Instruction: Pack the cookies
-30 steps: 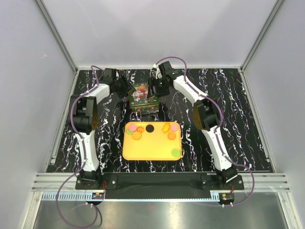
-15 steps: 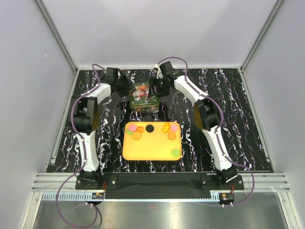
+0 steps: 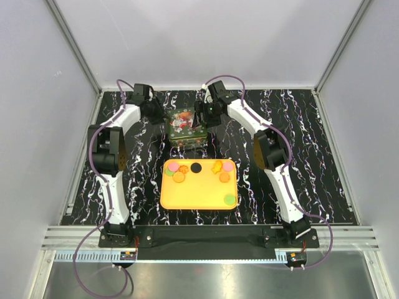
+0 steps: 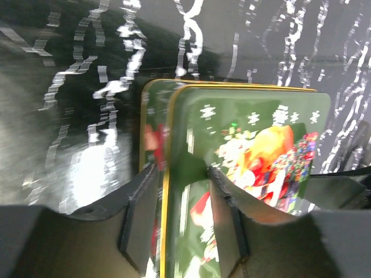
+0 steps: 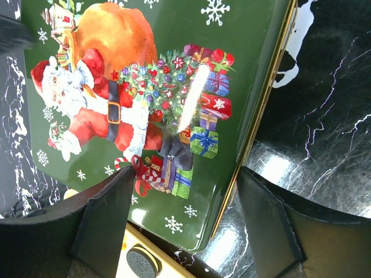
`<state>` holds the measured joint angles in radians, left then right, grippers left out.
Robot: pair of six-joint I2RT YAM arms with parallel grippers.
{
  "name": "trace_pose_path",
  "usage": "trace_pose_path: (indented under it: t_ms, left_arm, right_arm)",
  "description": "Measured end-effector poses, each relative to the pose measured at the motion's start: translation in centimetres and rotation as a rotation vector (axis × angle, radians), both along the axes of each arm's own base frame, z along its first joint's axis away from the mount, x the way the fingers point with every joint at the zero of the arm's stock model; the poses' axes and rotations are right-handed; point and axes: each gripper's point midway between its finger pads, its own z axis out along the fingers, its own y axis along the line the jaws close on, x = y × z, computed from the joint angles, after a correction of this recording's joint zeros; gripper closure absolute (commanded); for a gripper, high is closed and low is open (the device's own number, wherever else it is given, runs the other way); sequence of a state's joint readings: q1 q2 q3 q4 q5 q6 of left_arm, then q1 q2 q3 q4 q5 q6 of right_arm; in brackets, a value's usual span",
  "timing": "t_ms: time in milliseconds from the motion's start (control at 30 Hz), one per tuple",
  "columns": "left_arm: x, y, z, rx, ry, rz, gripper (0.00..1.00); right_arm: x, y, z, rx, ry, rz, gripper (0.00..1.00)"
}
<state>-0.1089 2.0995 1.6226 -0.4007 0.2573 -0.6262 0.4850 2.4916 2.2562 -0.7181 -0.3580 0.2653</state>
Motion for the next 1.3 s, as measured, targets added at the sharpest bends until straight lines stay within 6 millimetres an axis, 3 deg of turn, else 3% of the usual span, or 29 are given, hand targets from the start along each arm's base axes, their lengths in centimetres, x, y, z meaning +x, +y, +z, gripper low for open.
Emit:
trace_pose_path:
  t_ms: [200, 267, 367, 467, 533, 667, 833, 1300]
  left_arm:
    - [0.0, 1.9, 3.9, -0.003, -0.068, 0.010, 1.00]
    - [0.1, 1.8, 5.7, -0.027, -0.106, 0.001, 1.00]
    - [-0.6, 0.1, 8.7, -0.143, -0.199, -0.033, 1.00]
    - [-2.2, -1.9, 9.7, -0.270, -0.233, -0.071, 1.00]
    - [-3.0, -3.3, 9.4, -0.354, -0.242, -0.099, 1.00]
    - [-4.8, -5.3, 6.8, -0.453, -0.189, -0.126, 1.00]
    - [-6.8, -6.3, 0.6, -0.474, -0.055, -0.106, 1.00]
    - [-6.3, -6.6, 1.0, -0.422, -0.059, -0.131, 1.00]
  right_arm:
    - [0.0, 0.0, 0.0, 0.001, 0.002, -0.001, 0.22]
    - [0.0, 0.0, 0.0, 0.001, 0.002, -0.001, 0.22]
    - [0.0, 0.0, 0.0, 0.001, 0.002, -0.002, 0.23]
    - [0.0, 0.0, 0.0, 0.001, 0.002, -0.002, 0.23]
    - [0.0, 0.0, 0.0, 0.000, 0.002, -0.002, 0.22]
    - [0.0, 0.0, 0.0, 0.001, 0.003, -0.002, 0.22]
    - [0.0, 0.0, 0.0, 0.000, 0.002, -0.003, 0.22]
    - [-0.1, 0.0, -0.1, 0.002, 0.009, -0.006, 0.22]
